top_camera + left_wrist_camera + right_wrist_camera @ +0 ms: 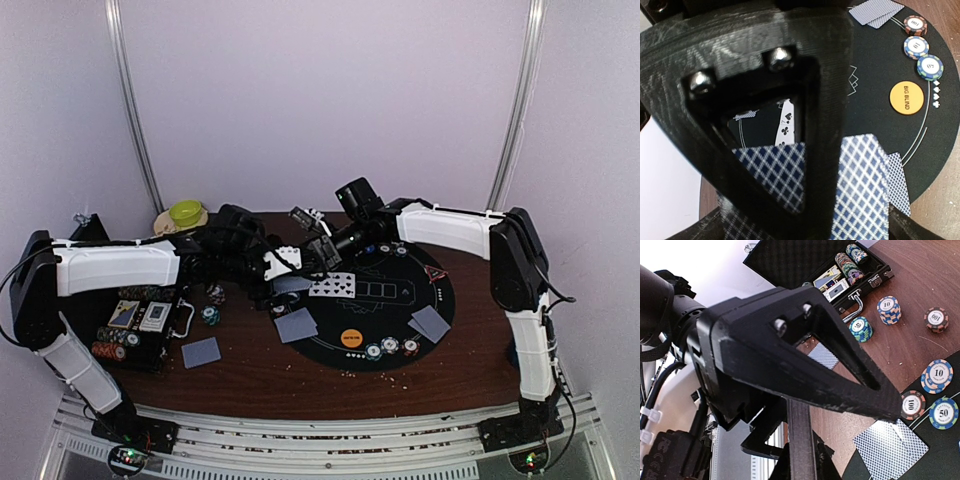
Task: Distribute texas hold em gaming equipment
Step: Pass from the left arm to the right, then pass from the right arm to the left
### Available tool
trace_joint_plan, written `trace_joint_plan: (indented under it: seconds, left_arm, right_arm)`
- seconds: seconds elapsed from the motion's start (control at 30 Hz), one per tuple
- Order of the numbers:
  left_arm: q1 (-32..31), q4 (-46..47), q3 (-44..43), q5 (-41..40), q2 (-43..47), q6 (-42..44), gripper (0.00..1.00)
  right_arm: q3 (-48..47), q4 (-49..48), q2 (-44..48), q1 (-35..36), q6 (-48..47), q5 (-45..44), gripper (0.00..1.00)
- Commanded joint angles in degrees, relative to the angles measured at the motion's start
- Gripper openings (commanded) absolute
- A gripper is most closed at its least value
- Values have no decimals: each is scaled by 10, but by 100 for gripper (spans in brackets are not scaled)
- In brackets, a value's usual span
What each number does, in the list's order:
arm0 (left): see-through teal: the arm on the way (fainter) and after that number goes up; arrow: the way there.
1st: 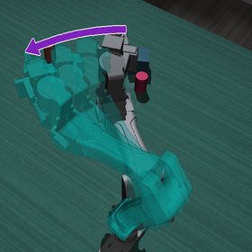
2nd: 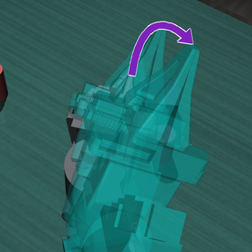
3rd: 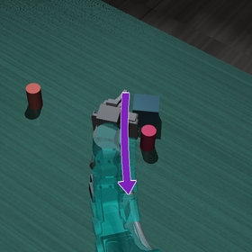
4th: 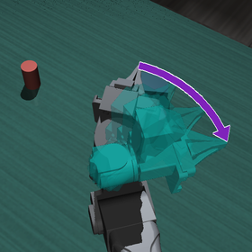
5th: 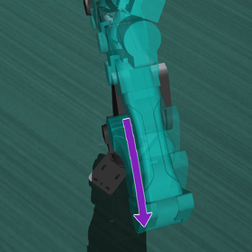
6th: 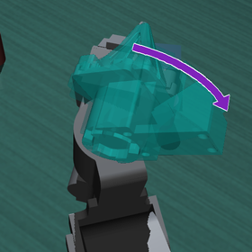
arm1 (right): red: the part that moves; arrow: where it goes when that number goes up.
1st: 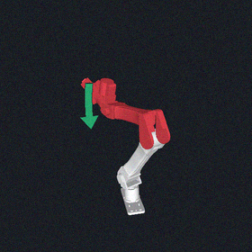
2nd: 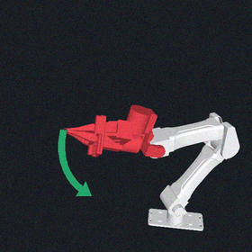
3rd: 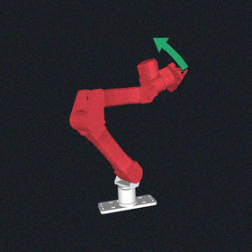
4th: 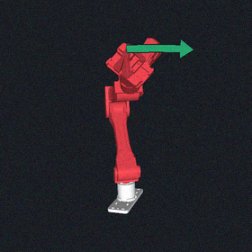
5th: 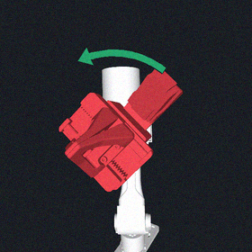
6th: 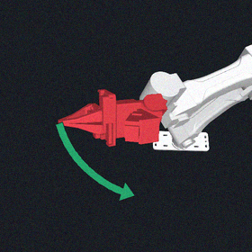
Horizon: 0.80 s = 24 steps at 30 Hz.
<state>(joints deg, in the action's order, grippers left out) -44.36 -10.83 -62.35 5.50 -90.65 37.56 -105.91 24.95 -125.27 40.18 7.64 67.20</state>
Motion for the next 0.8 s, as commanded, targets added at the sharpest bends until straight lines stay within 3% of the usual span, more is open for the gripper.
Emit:
trace_joint_plan:
  seconds: [0.0,0.77]
  left_arm:
    - [1,10,-5,15,6,-4,98]
    - [1,21,-3,-4,-6,-4,66]
  right_arm:
    - [-24,12,8,3,-18,-16,0]
    - [-29,22,1,12,-22,2,8]
